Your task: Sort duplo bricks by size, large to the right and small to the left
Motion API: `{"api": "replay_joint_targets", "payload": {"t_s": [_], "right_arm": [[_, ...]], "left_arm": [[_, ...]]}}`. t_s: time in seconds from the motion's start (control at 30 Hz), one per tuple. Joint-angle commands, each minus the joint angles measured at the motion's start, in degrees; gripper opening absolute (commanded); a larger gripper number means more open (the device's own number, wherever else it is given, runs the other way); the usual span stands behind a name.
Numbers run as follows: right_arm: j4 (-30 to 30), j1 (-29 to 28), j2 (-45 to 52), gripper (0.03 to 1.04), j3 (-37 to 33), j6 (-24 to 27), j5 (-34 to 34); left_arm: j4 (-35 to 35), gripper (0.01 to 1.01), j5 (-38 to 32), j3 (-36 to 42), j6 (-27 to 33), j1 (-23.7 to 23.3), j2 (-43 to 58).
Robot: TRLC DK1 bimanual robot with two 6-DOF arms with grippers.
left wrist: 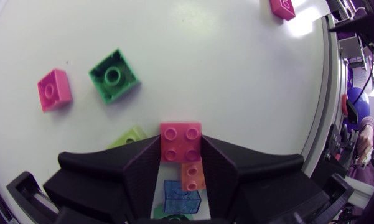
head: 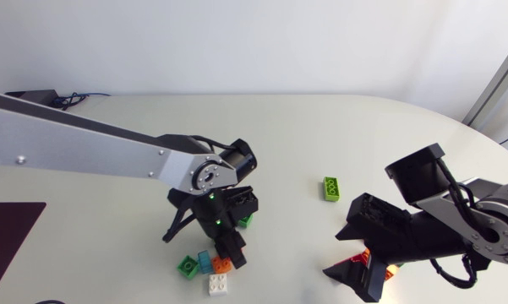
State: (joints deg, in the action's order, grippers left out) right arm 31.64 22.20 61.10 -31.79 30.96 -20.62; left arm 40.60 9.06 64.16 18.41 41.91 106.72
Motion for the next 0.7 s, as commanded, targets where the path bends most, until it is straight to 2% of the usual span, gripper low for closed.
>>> {"api": "replay_joint_targets", "payload": {"t_s": [0.0, 0.1, 0.13, 0.17, 0.23, 0.27, 0.3, 0.5, 0.67], "right_arm": [[1.23, 0.92, -0.37, 0.98, 0.5, 0.59, -0.21], [1.5, 1.89, -0.81, 0.98, 0.41, 0.24, -0.21], [1.5, 2.06, -0.9, 0.98, 0.41, 0.15, -0.21], [1.5, 2.06, -0.9, 0.98, 0.5, 0.15, -0.21], [1.5, 2.24, -0.9, 0.98, 0.5, 0.07, -0.21], [1.58, 2.24, -0.9, 0.98, 0.5, -0.02, -0.21], [1.85, 2.15, -1.16, 0.98, 0.59, -0.02, -0.21], [3.69, 1.71, -3.62, 0.98, 1.38, 0.15, -0.12], [5.54, -0.31, -5.11, 0.98, 1.38, 1.82, -0.03]], "left_arm": [[0.53, 0.195, 0.61, -4.4, 0.75, -0.78, -3.8], [1.24, 0.203, 0.7, -5.98, 0.75, -1.22, -7.31], [1.15, 0.262, 0.7, -5.45, 0.75, -1.57, -8.37], [1.15, 0.407, 0.7, -4.22, 0.75, -2.01, -9.25], [0.89, 0.816, 0.78, -0.09, 0.75, -2.62, -9.77], [0.62, 0.928, 0.78, 2.46, 0.66, -2.98, -9.33], [-0.17, 0.959, 0.78, 5.27, 0.31, -3.15, -8.1], [-0.96, 0.956, 0.78, 21.44, -1.28, -5.44, 7.8], [1.15, 0.866, 0.7, 27.42, -1.28, -5.61, 16.33]]}}
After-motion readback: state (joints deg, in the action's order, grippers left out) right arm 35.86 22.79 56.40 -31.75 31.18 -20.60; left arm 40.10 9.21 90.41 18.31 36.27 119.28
